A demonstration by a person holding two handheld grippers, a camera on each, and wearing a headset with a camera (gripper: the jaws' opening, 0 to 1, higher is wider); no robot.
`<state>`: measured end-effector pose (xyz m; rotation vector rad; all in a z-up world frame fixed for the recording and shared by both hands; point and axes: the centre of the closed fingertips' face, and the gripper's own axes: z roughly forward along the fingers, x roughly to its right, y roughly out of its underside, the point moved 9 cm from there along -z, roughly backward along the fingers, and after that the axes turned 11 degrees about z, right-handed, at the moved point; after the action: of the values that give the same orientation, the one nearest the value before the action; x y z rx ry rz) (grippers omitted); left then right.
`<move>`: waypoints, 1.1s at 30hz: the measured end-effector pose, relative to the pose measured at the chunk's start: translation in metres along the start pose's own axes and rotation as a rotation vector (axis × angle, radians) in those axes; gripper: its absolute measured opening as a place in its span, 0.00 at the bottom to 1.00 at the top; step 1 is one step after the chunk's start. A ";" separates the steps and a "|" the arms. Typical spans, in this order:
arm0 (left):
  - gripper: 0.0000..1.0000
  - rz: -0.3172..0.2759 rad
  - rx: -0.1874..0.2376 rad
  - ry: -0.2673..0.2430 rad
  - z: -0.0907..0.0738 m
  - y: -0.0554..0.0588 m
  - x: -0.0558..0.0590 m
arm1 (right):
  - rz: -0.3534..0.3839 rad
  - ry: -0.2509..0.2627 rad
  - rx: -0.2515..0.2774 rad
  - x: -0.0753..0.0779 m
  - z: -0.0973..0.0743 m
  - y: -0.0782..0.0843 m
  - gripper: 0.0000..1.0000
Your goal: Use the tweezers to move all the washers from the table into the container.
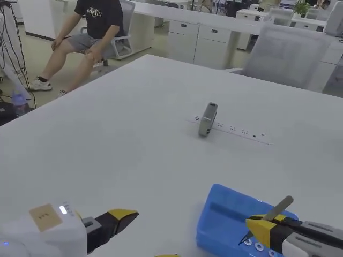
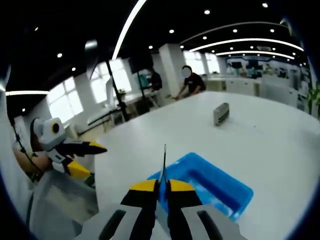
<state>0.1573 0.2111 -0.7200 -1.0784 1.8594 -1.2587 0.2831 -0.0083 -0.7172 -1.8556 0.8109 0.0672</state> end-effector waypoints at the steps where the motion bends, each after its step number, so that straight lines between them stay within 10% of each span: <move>1: 0.51 0.000 0.000 0.000 0.000 0.000 0.000 | -0.002 -0.010 -0.004 -0.003 0.001 0.001 0.04; 21: 0.50 0.004 -0.009 0.001 0.001 0.001 0.000 | -0.102 -0.046 -0.182 -0.010 0.028 0.040 0.04; 33: 0.49 0.006 -0.012 0.003 0.001 0.001 0.000 | -0.166 0.021 -0.169 -0.008 0.036 0.049 0.04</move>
<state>0.1576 0.2111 -0.7216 -1.0771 1.8734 -1.2485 0.2608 0.0153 -0.7695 -2.0802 0.6792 0.0118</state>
